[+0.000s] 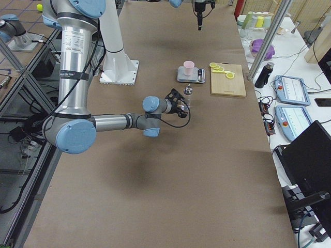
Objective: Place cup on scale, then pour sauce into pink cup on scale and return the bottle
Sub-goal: 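Grasp the glass sauce bottle by its neck with the right gripper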
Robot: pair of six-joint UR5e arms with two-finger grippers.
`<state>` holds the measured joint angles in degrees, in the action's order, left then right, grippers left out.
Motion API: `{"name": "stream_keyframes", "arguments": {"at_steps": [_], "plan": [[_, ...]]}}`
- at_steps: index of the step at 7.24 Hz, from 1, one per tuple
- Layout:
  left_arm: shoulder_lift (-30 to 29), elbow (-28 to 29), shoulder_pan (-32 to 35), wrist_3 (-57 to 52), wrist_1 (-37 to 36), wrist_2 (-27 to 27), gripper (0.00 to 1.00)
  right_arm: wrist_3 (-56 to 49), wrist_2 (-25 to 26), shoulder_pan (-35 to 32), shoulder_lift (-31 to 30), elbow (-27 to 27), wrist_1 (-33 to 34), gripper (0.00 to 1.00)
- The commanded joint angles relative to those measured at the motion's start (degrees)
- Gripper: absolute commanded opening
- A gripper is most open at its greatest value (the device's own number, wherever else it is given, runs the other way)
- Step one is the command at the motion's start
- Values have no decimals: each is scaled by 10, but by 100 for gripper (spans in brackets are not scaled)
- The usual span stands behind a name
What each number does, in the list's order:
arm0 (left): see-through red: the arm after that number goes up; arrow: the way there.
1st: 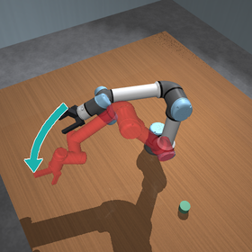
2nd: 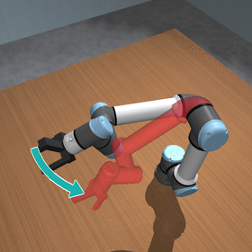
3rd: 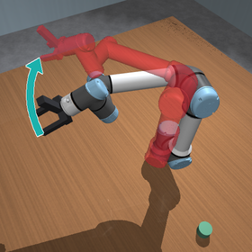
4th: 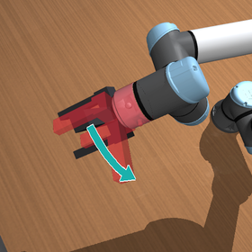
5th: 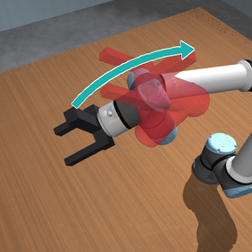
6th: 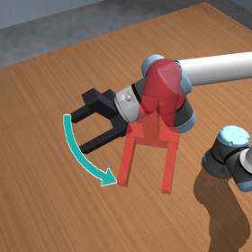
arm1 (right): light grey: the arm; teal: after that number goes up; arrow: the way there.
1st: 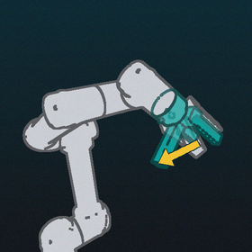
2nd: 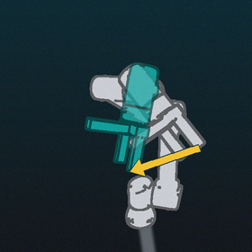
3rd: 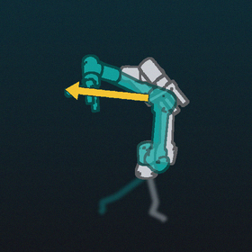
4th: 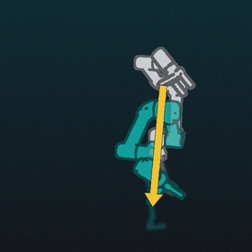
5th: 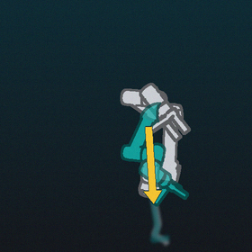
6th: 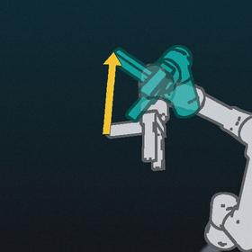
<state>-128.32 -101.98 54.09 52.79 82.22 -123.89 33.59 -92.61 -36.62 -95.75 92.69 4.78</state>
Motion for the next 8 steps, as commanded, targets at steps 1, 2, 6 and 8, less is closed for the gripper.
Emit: {"name": "stream_keyframes", "arguments": {"at_steps": [1, 2, 6, 8], "plan": [[0, -1, 0, -1, 0, 0, 98, 9, 90, 71, 27, -2, 0, 99], [3, 0, 1, -1, 0, 0, 98, 9, 92, 73, 38, -4, 4, 99], [4, 0, 0, -1, 0, 0, 98, 3, 110, 72, 66, -31, 4, 99], [4, 0, -1, 0, 0, 0, 98, 1, 112, 62, 76, -50, 3, 98]]}}
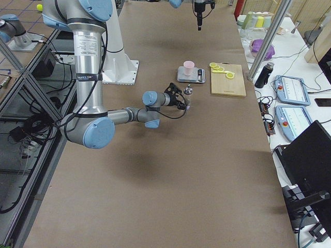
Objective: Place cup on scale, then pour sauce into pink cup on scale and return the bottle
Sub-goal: 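Grasp the glass sauce bottle by its neck with the right gripper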
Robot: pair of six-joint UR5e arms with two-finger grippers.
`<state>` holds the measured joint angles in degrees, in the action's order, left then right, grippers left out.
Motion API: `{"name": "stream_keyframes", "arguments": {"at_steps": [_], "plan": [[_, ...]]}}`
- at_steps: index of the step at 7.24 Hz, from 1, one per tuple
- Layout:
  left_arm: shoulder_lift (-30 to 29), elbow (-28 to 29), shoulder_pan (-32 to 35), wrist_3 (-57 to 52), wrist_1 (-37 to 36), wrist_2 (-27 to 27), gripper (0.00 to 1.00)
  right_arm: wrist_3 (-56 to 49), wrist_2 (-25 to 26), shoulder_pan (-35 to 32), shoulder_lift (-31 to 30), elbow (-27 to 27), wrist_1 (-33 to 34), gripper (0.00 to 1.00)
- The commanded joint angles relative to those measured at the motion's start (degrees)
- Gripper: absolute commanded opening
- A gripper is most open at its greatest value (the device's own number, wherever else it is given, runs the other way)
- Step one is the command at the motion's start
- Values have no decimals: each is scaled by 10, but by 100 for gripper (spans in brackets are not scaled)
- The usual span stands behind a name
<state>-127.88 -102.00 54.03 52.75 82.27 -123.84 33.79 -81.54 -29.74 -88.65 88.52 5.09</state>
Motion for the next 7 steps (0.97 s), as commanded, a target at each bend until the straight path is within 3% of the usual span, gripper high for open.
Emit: {"name": "stream_keyframes", "arguments": {"at_steps": [1, 7], "plan": [[0, 0, -1, 0, 0, 0, 98, -2, 2, -10, 9, -9, 1, 98], [0, 2, -1, 0, 0, 0, 98, 0, 2, -13, 59, -47, 0, 97]]}}
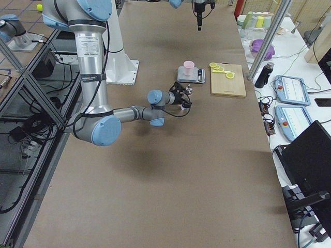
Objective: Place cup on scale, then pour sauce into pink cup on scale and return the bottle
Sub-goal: 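Grasp the glass sauce bottle by its neck with the right gripper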
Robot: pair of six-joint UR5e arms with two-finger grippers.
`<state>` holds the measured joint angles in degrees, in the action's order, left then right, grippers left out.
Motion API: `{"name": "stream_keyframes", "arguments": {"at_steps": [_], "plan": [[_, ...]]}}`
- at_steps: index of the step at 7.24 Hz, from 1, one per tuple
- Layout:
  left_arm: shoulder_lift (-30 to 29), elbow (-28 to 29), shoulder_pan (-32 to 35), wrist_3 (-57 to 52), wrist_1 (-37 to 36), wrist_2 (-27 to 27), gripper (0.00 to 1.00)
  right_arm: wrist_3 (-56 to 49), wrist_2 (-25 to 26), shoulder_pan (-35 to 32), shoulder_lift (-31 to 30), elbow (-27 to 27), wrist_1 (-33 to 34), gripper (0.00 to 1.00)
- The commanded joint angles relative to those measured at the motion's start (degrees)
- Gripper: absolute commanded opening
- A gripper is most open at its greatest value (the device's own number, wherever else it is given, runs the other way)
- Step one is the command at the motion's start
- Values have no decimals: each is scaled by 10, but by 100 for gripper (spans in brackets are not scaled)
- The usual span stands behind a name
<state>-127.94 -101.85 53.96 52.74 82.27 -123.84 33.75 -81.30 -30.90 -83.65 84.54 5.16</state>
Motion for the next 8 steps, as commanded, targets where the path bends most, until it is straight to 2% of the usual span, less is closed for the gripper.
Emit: {"name": "stream_keyframes", "arguments": {"at_steps": [1, 3, 7, 8], "plan": [[1, 1, 0, -4, 0, 1, 98, -1, -1, -6, 13, -10, -2, 96], [1, 2, 0, -4, 0, 2, 98, -1, -3, -17, 13, -11, -2, 96], [1, 2, 0, -4, 0, 3, 98, 0, -3, -16, 14, -13, 0, 85], [1, 2, 0, -4, 0, 3, 98, 0, -3, -17, 14, -13, 1, 73]]}}
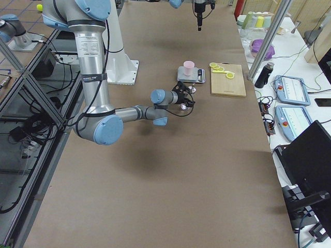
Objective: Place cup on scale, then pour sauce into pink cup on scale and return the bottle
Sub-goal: 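Grasp the glass sauce bottle by its neck with the right gripper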
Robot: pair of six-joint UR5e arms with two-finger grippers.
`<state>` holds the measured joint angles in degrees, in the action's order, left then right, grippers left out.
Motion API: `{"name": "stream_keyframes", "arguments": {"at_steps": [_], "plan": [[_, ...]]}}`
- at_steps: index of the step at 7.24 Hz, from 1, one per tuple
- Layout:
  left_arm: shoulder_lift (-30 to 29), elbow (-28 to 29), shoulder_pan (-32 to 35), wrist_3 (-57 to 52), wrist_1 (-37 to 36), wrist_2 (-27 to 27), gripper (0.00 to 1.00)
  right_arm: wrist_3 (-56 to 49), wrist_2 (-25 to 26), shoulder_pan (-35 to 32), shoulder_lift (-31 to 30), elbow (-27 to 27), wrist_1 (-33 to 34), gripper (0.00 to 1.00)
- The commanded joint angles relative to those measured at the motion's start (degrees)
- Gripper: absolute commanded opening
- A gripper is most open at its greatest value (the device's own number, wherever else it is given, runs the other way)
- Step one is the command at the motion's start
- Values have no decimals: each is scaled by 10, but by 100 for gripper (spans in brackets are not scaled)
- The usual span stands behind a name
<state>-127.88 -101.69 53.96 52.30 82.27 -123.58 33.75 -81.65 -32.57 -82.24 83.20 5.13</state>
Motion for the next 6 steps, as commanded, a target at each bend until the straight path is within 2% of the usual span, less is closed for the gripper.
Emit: {"name": "stream_keyframes", "arguments": {"at_steps": [1, 2, 3, 4, 5, 6], "plan": [[0, 0, 0, 0, 0, 0, 98, 1, 0, 0, 0, 2, 2, 58], [0, -1, 0, 0, 0, 0, 98, 2, -1, 0, -1, 4, 2, 43], [0, -2, 0, 0, 0, 0, 98, 4, -1, 0, 0, 7, 3, 38], [1, -3, 1, -2, 0, -1, 97, 4, -1, -1, 0, 20, 10, 38], [1, -5, 5, -21, 0, -3, 97, 4, -2, -4, -1, 83, 87, 38], [12, -12, 17, -45, 0, -4, 97, 3, -2, -4, -4, 160, 191, 33]]}}
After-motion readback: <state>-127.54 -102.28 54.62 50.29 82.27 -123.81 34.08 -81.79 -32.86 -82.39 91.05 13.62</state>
